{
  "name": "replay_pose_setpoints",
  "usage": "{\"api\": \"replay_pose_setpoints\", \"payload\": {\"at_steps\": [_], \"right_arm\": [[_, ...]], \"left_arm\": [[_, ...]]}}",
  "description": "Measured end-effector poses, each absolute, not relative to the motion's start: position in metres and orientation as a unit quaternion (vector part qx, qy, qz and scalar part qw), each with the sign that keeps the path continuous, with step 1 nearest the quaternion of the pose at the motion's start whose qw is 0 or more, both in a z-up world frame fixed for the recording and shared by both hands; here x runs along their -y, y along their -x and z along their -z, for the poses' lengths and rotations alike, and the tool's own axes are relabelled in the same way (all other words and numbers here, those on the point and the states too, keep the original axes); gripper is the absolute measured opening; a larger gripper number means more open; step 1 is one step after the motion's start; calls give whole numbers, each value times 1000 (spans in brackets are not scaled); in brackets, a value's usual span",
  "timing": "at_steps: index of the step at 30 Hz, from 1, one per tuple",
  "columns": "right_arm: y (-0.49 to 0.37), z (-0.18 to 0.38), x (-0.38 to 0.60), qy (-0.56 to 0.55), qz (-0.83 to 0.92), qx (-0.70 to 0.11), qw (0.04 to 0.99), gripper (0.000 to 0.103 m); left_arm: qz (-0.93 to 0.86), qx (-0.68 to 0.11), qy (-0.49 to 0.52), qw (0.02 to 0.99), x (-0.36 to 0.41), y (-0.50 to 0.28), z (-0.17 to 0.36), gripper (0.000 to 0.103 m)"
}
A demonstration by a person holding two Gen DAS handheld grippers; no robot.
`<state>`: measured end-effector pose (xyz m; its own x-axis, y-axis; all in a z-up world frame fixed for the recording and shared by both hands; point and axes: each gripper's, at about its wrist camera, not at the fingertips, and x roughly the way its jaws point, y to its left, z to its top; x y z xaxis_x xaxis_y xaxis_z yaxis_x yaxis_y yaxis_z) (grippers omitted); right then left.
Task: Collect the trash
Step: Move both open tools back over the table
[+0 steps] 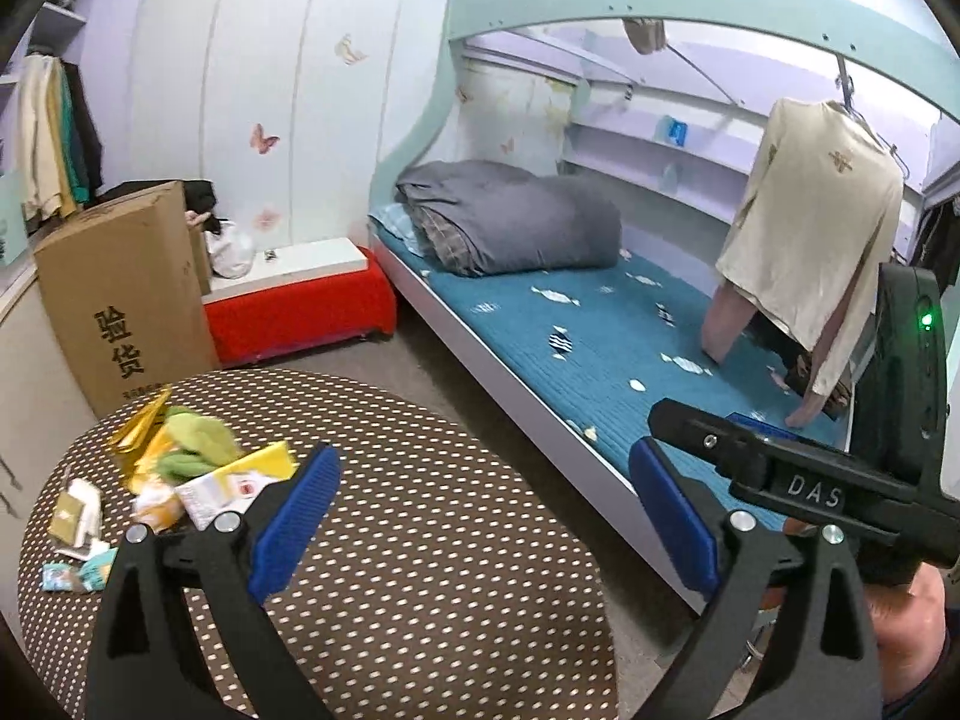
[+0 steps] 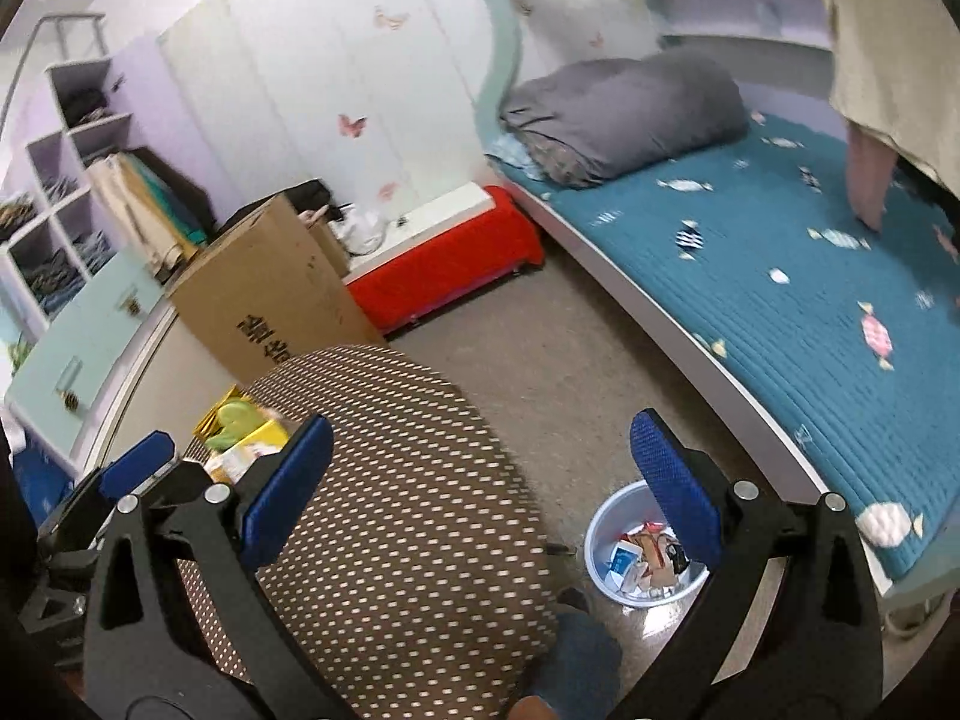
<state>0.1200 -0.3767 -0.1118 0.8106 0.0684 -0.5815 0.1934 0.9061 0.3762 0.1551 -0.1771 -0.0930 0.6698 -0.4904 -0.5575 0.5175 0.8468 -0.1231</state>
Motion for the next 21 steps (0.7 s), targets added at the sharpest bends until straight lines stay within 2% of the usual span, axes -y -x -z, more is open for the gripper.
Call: {"api": "replay_pose_setpoints", "payload": {"at_steps": [21], "right_arm": [[-155, 116, 253, -118, -53, -344, 930, 97]], "left_arm": [[175, -313, 34, 933, 42, -151, 119, 96]]}}
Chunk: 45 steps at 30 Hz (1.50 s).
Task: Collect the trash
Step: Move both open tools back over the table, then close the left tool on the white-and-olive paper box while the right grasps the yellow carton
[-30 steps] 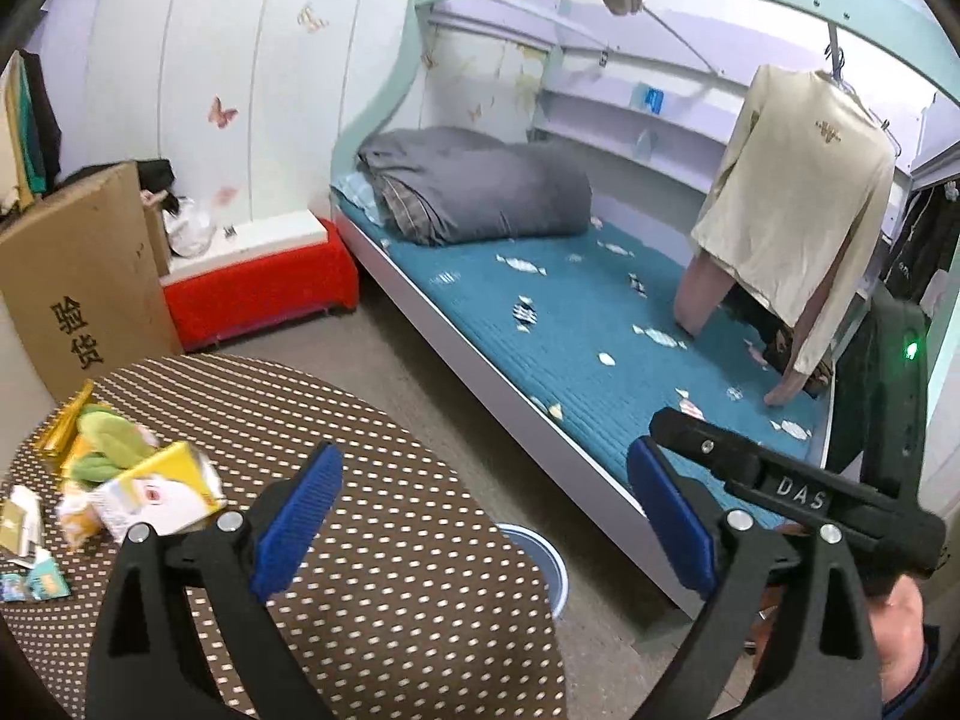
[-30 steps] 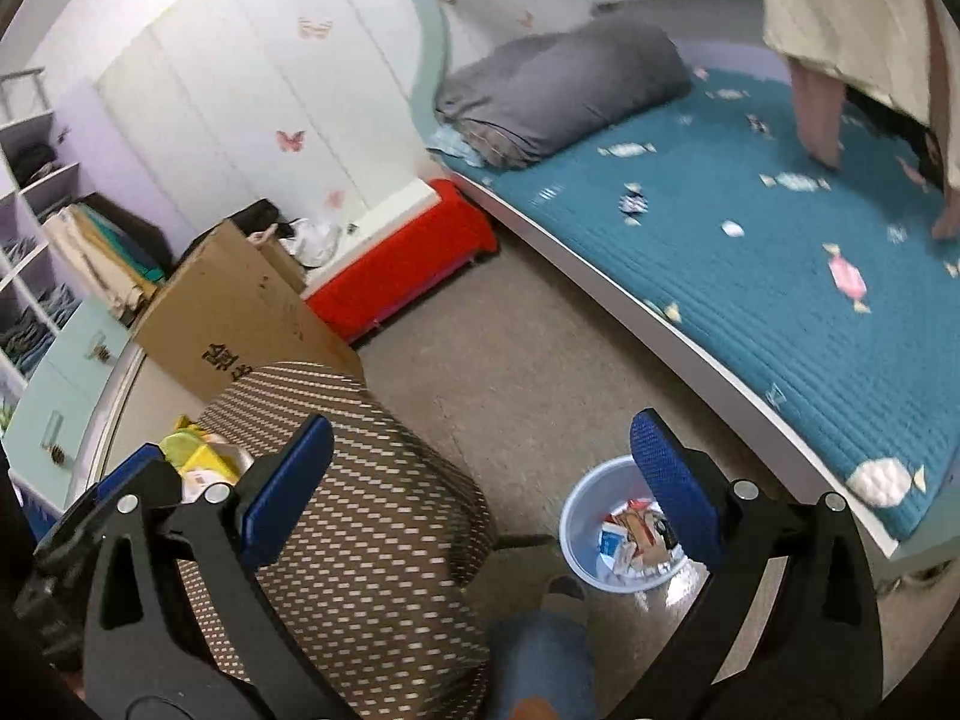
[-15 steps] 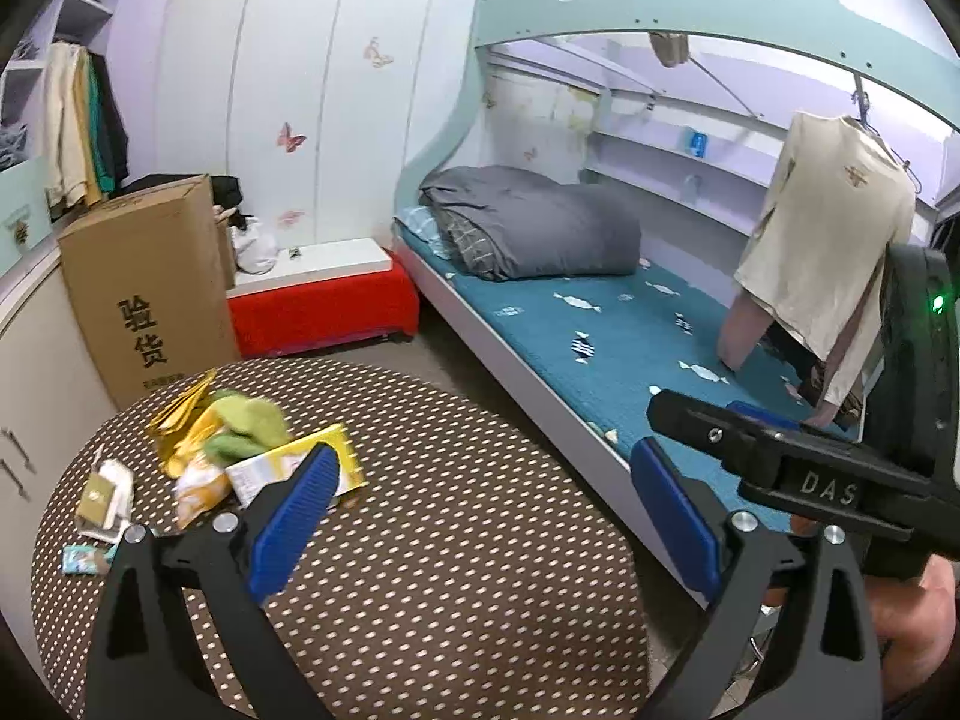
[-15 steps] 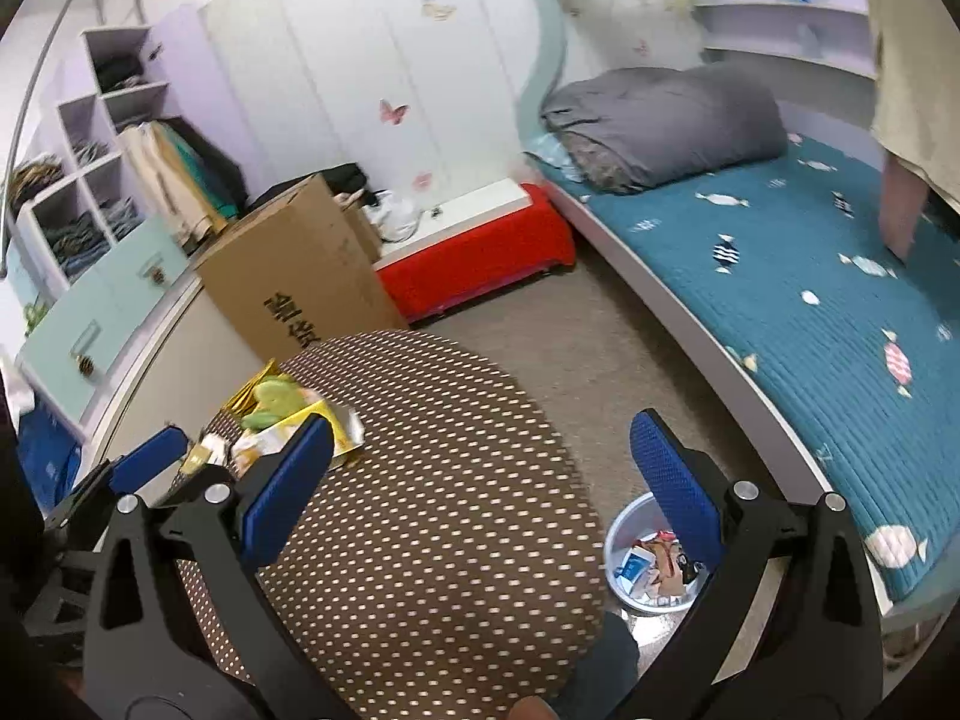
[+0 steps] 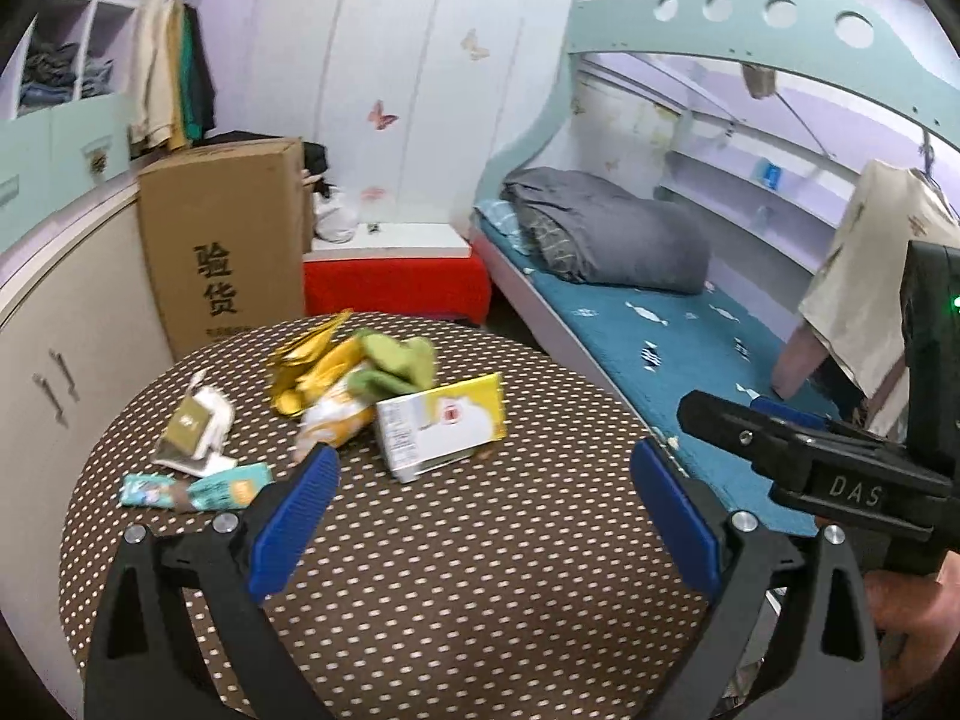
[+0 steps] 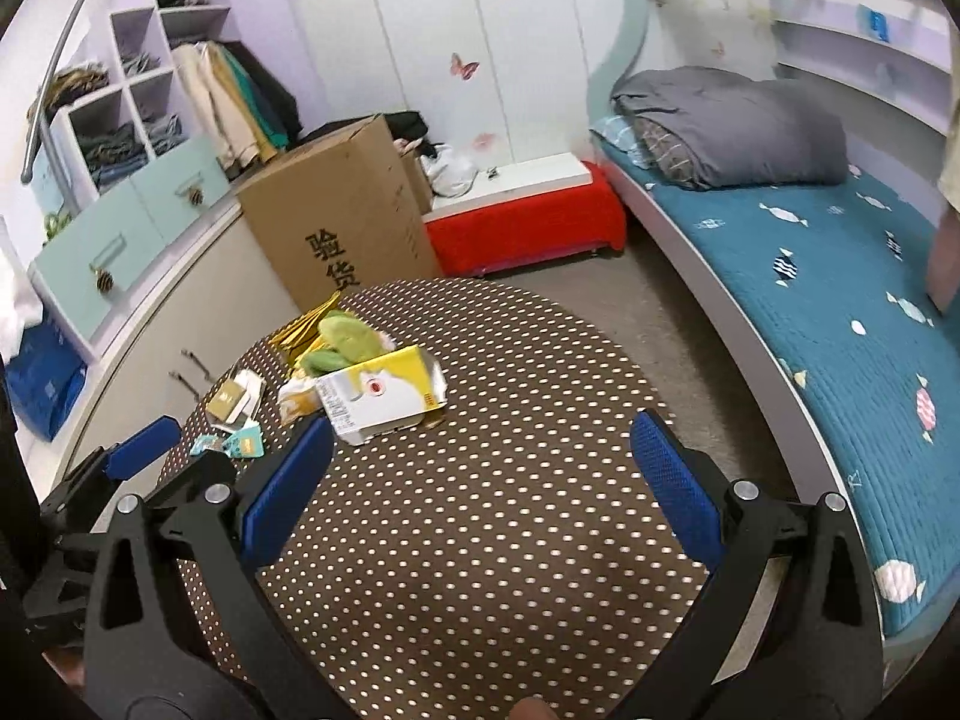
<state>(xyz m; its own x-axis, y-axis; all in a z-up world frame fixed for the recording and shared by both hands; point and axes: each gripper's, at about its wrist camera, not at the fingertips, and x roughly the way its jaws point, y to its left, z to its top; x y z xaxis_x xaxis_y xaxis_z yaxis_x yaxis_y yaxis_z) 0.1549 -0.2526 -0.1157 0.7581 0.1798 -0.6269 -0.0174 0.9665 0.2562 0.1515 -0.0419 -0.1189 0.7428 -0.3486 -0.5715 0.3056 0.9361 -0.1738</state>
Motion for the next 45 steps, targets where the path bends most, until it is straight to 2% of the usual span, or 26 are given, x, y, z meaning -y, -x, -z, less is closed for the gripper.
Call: {"api": "replay_pose_setpoints", "payload": {"at_steps": [11, 19, 33, 36, 37, 38, 39, 40, 45], "right_arm": [[-209, 154, 185, -62, -86, -395, 913, 97], [-249, 185, 151, -40, -92, -420, 902, 97], [-285, 211, 131, -20, -65, -425, 902, 97], [-288, 214, 136, -43, -76, -423, 902, 96], [-287, 214, 139, -53, -82, -422, 901, 94], [-286, 214, 141, -58, -87, -420, 901, 94], [-284, 212, 145, -62, -91, -418, 902, 94], [-281, 210, 148, -65, -94, -416, 902, 94], [-260, 198, 165, -77, -92, -403, 907, 94]], "left_arm": [[89, -336, 65, 935, -40, -176, 151, 96], [31, -357, 69, 931, -92, -224, 179, 96], [22, -384, 21, 923, -100, -288, 208, 96], [33, -386, 20, 922, -98, -295, 211, 94], [38, -388, 21, 921, -98, -297, 212, 89], [45, -392, 20, 919, -96, -299, 214, 67], [51, -403, 20, 914, -95, -303, 217, 49], [56, -407, 25, 911, -95, -305, 218, 42], [62, -401, 33, 913, -94, -295, 213, 38]]}}
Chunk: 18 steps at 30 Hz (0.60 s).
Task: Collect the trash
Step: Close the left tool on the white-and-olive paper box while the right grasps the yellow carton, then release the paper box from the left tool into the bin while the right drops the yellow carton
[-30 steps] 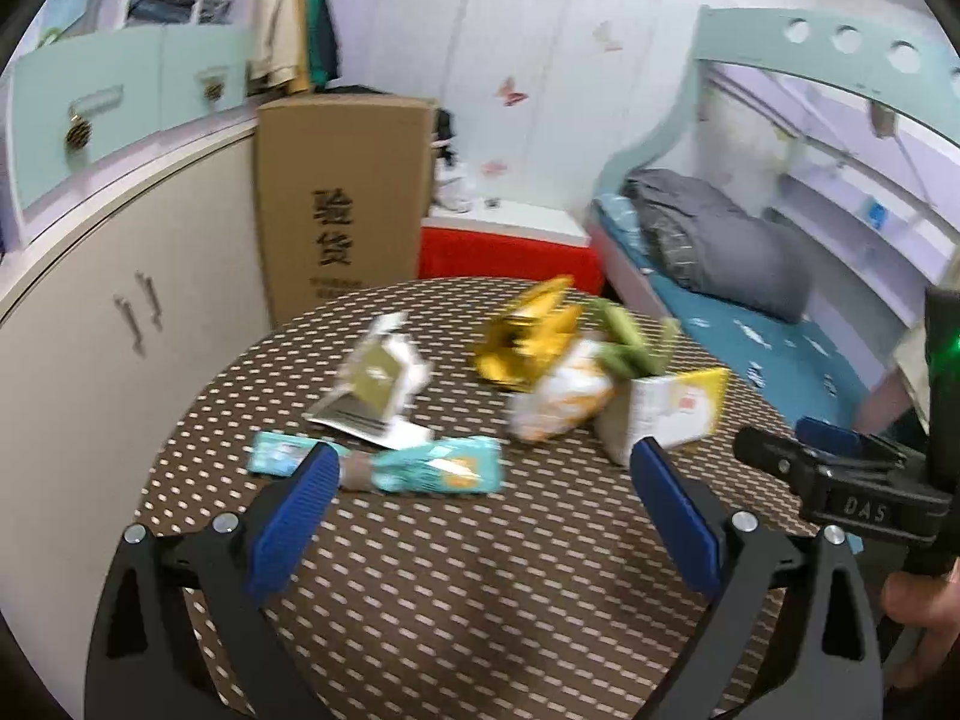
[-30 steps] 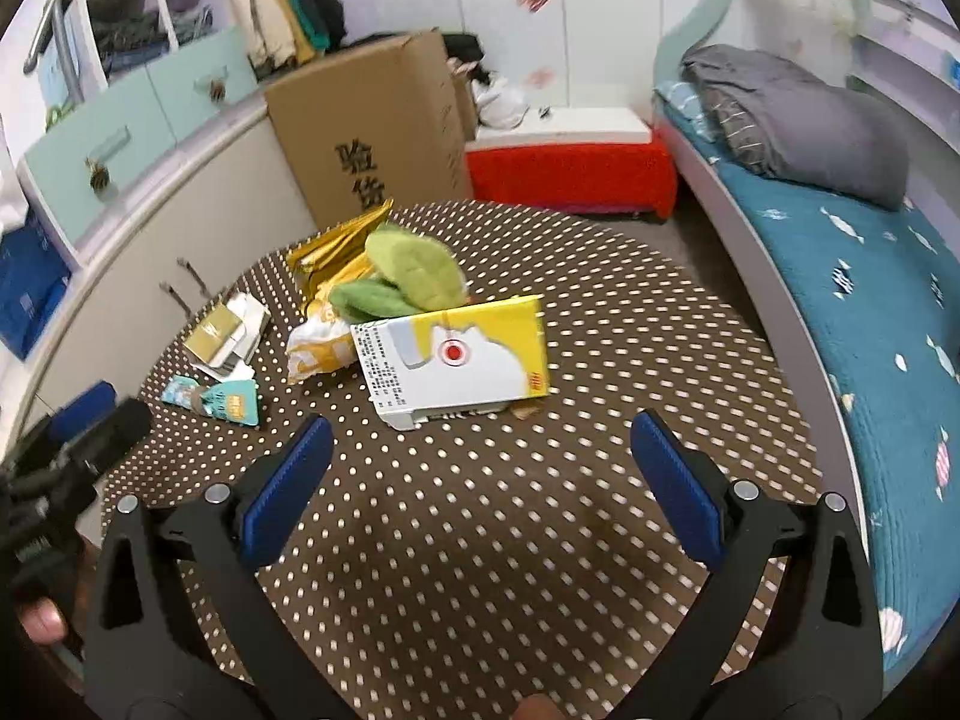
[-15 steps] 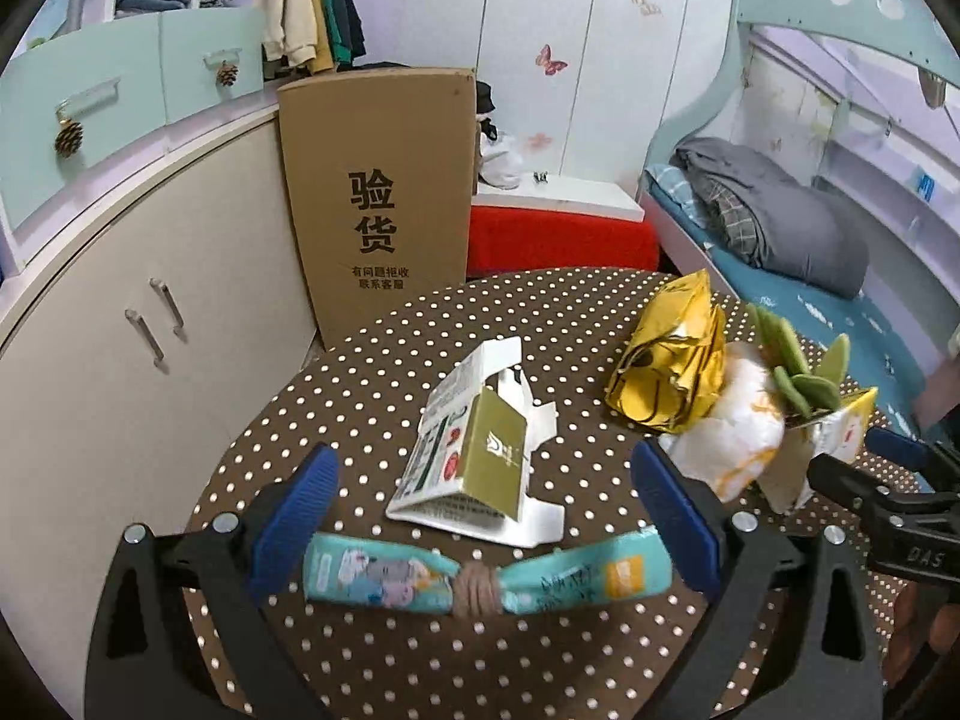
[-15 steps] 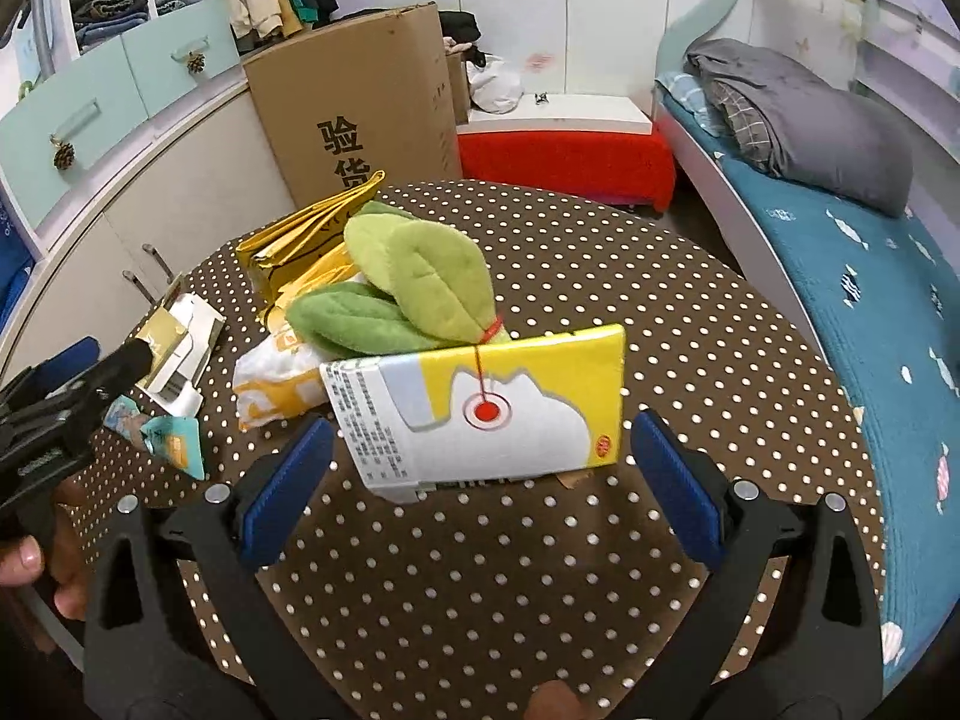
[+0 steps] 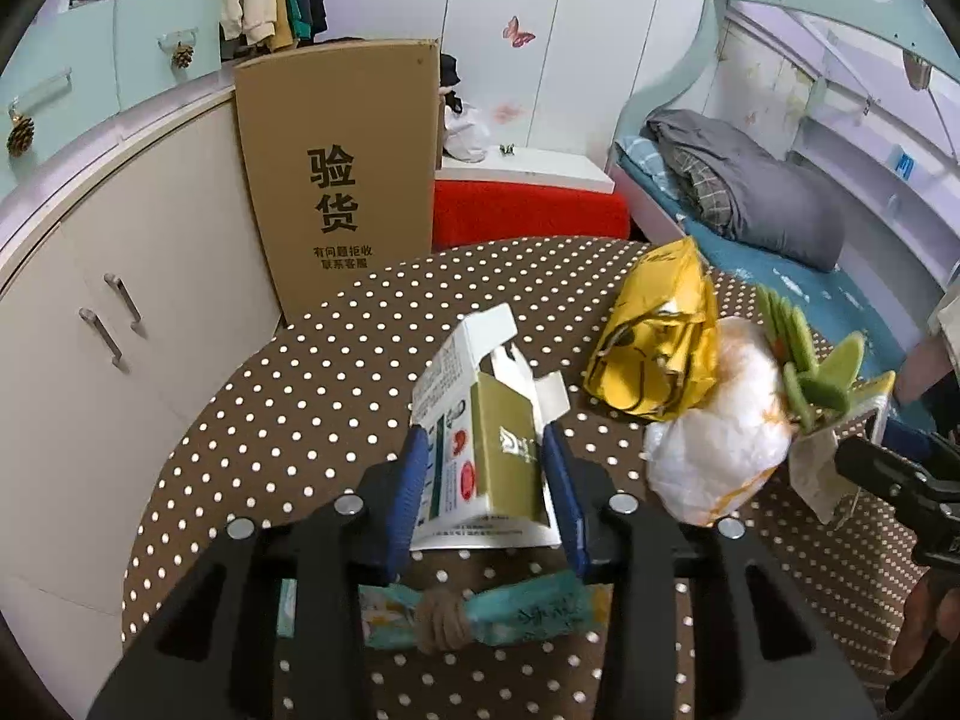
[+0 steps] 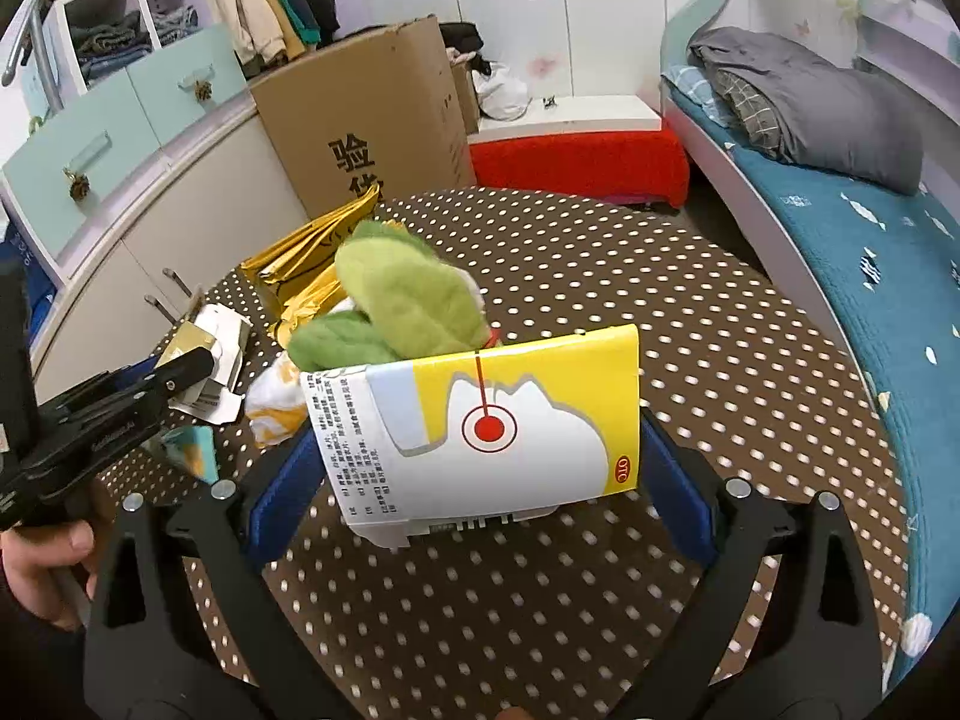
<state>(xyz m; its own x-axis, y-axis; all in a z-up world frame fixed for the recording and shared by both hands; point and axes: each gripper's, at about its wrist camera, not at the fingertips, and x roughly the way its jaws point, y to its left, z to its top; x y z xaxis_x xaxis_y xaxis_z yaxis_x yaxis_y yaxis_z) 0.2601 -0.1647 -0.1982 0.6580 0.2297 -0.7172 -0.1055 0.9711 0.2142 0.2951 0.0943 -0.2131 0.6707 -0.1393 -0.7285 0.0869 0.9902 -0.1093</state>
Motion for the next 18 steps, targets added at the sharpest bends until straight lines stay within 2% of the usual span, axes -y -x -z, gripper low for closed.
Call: {"api": "replay_pose_setpoints", "payload": {"at_steps": [11, 18], "right_arm": [[-203, 160, 220, -119, -88, -360, 921, 94], [-170, 141, 262, -142, -76, -330, 930, 94]], "left_arm": [[72, -355, 35, 931, -73, -243, 165, 38], [106, -330, 42, 937, -32, -202, 135, 38]]}}
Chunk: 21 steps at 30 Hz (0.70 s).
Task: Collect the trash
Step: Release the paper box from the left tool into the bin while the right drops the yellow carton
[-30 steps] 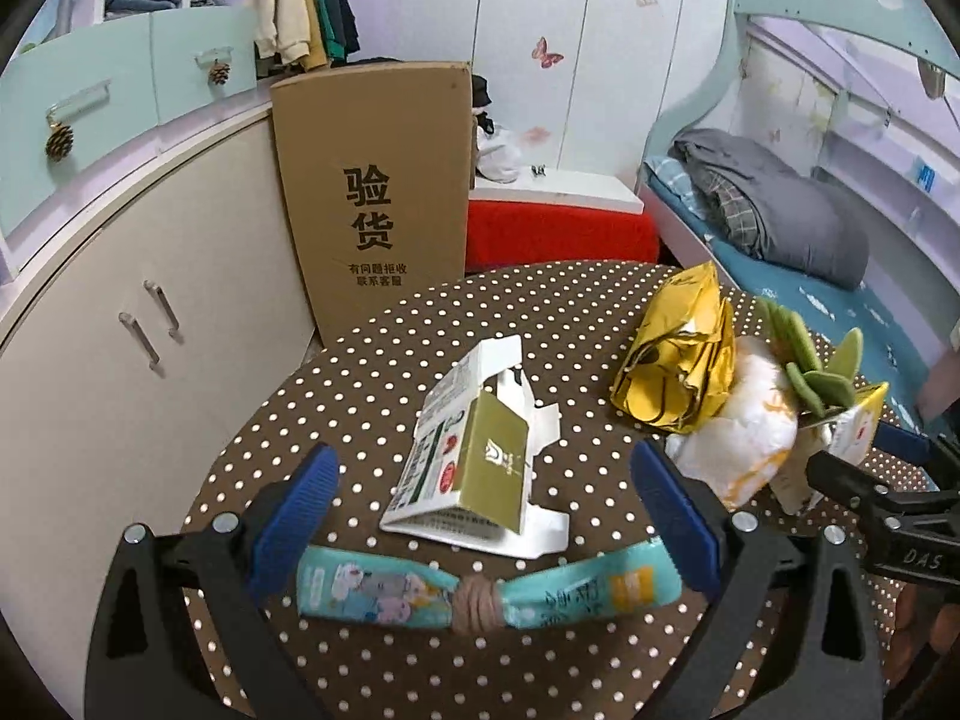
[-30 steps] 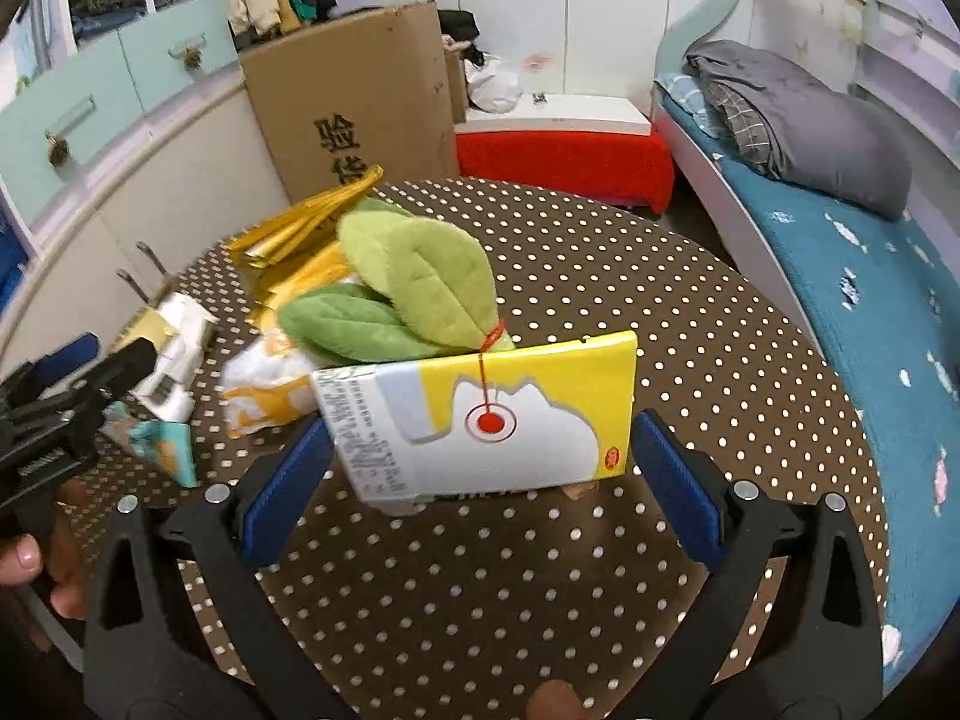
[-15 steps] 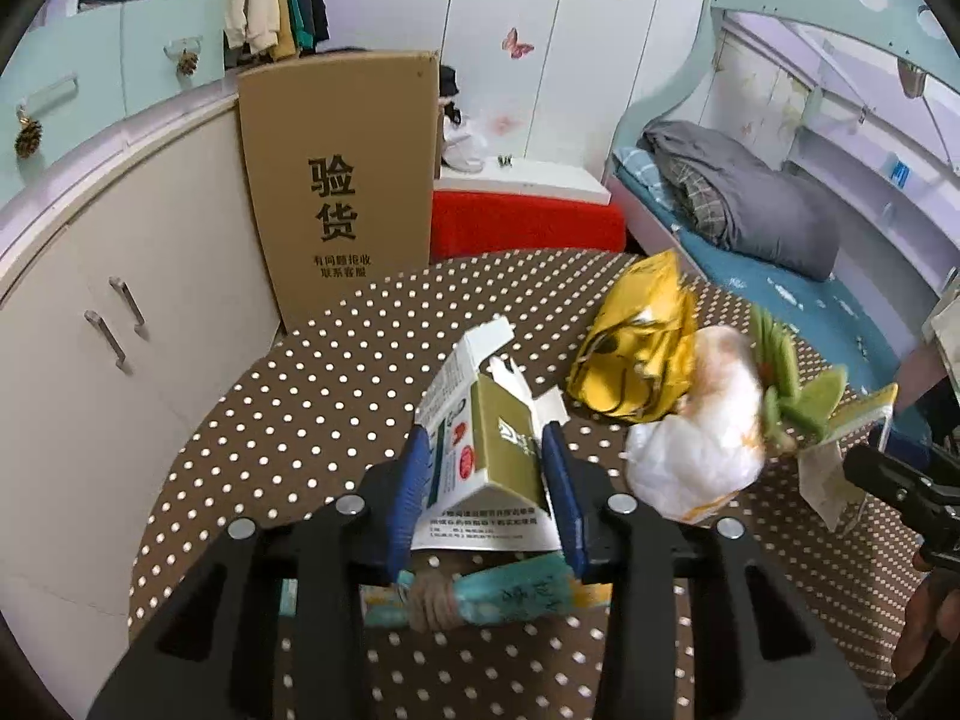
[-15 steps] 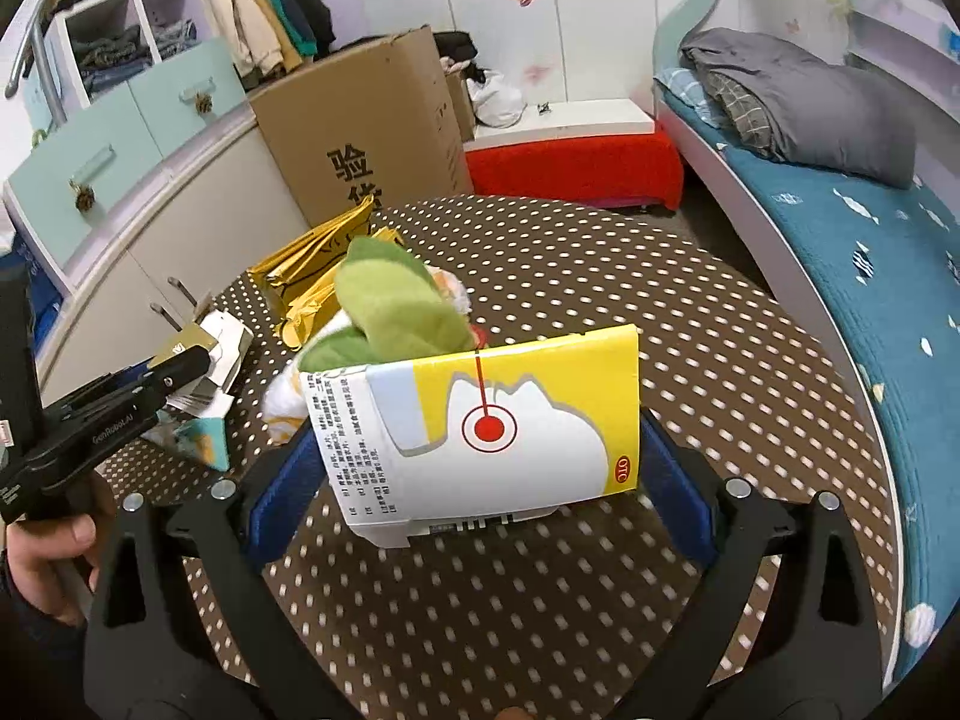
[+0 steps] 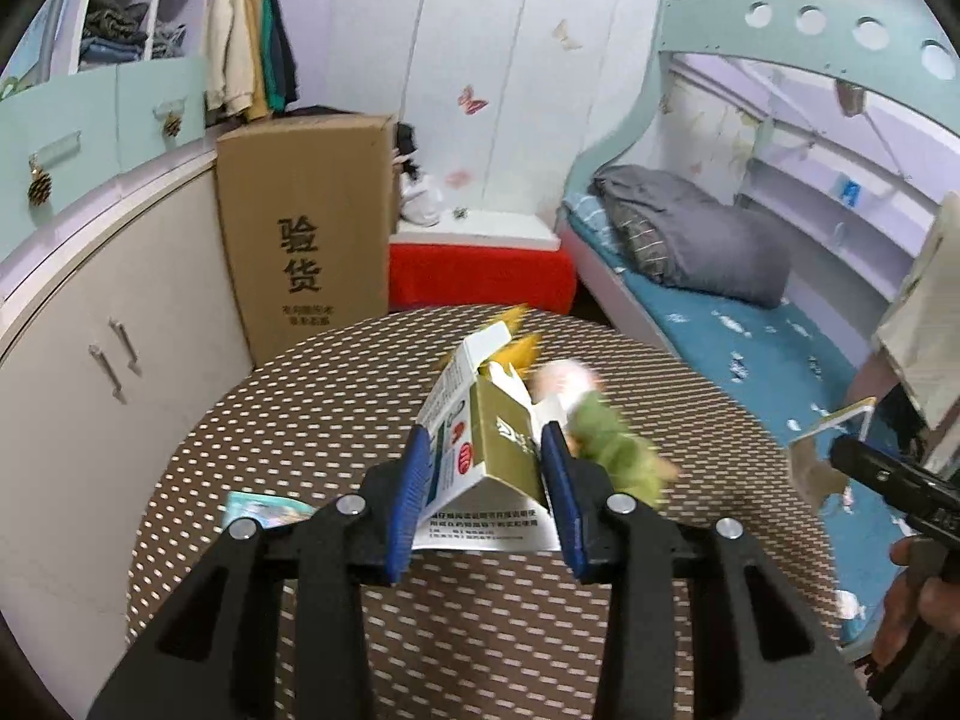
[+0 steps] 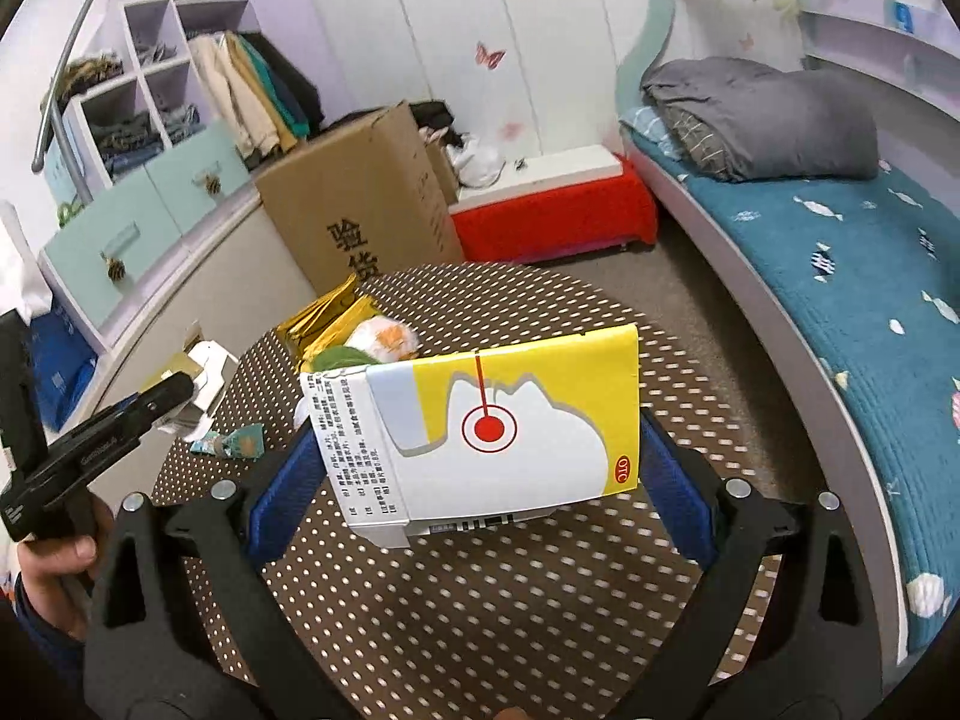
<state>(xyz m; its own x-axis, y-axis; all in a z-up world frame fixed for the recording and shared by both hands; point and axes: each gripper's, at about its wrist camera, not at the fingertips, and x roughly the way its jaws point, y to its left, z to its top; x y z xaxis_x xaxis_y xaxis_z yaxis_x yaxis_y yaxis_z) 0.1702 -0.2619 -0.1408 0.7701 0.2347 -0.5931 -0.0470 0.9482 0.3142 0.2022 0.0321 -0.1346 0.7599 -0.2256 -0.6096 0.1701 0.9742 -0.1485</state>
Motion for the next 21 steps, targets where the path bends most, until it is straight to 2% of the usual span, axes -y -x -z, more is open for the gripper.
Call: {"api": "replay_pose_setpoints", "payload": {"at_steps": [12, 21], "right_arm": [[-126, 131, 360, -193, -20, -293, 936, 94], [-114, 160, 442, -236, 59, -309, 919, 94]], "left_arm": [[194, -312, 39, 929, 64, -166, 107, 38], [255, -317, 26, 913, 138, -162, 106, 38]]}}
